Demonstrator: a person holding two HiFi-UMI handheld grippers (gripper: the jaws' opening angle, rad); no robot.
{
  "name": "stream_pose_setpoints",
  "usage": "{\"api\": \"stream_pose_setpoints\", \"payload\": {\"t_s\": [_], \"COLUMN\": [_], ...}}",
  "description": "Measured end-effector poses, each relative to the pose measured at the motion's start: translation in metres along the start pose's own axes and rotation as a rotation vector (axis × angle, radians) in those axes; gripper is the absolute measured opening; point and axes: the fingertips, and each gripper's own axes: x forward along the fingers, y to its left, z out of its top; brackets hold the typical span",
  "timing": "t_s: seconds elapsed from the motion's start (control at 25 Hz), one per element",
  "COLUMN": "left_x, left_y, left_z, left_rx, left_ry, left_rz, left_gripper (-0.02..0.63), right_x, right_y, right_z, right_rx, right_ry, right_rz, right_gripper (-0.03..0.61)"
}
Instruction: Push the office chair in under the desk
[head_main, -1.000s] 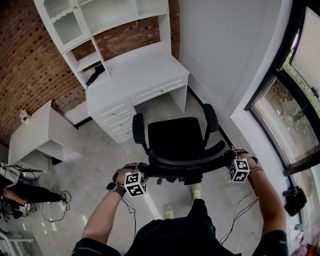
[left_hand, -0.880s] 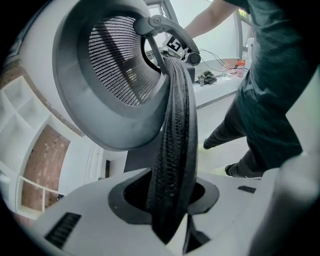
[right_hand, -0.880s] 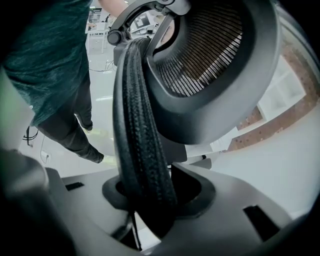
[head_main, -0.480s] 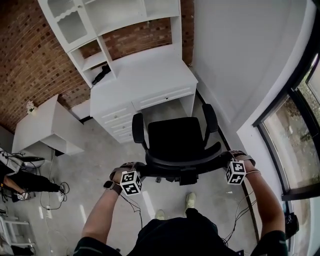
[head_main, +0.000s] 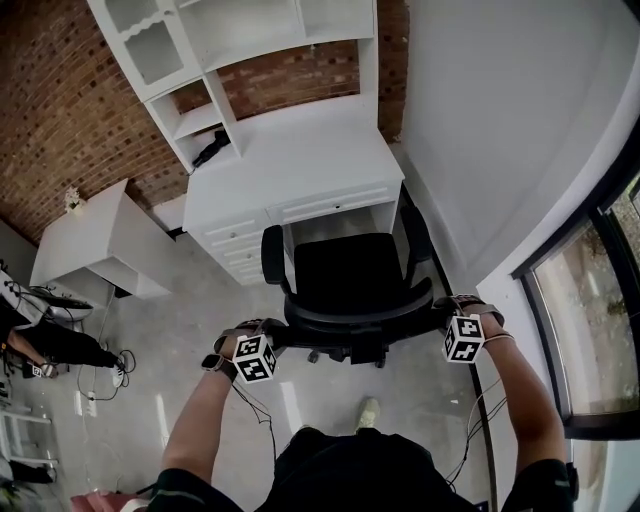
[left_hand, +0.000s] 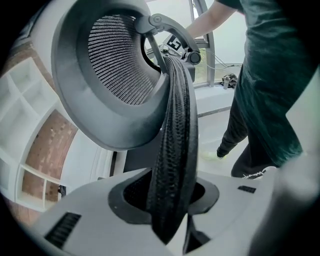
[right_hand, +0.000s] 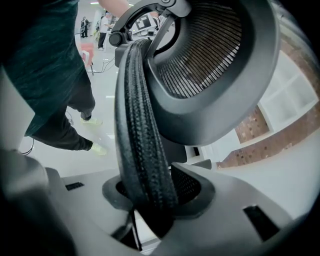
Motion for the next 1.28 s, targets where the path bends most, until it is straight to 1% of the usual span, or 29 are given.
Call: {"api": "stream_pose_setpoints", "payload": {"t_s": [0.24, 0.6, 0.76, 1.04, 1.28], "left_x": [0.014, 0.023, 0.029, 0.03, 0.033], "left_y": [0.022, 0.049, 0.054, 0.068, 0.079], "left_z": [0.015, 0.016, 0.019, 0.013, 0.016], "left_rx": [-0.032, -0.056, -0.05, -0.052, -0.048], "left_ry": [0.009, 0.015, 0.013, 0.011, 0.014], "left_rz": [0.025, 0.03, 0.018, 0.019, 0.016], "left_gripper": [0.137, 0.135, 0.133, 0.133, 0.133], "right_x": [0.011, 0.029, 0.032, 0.039, 0.042], "right_y": [-0.028, -0.066, -0.072, -0.086, -0.095], "right_z": [-0.017, -0.019, -0.024, -0.019, -0.021], "right_rx": [-0.021, -0.045, -0.046, -0.048, -0.045], "right_ry": [-0.029, -0.036, -0.032, -0.034, -0.035], "right_rz": [0.002, 0.002, 0.011, 0.005, 0.007], "right_gripper": [0.14, 0.14, 0.14, 0.14, 0.14]}}
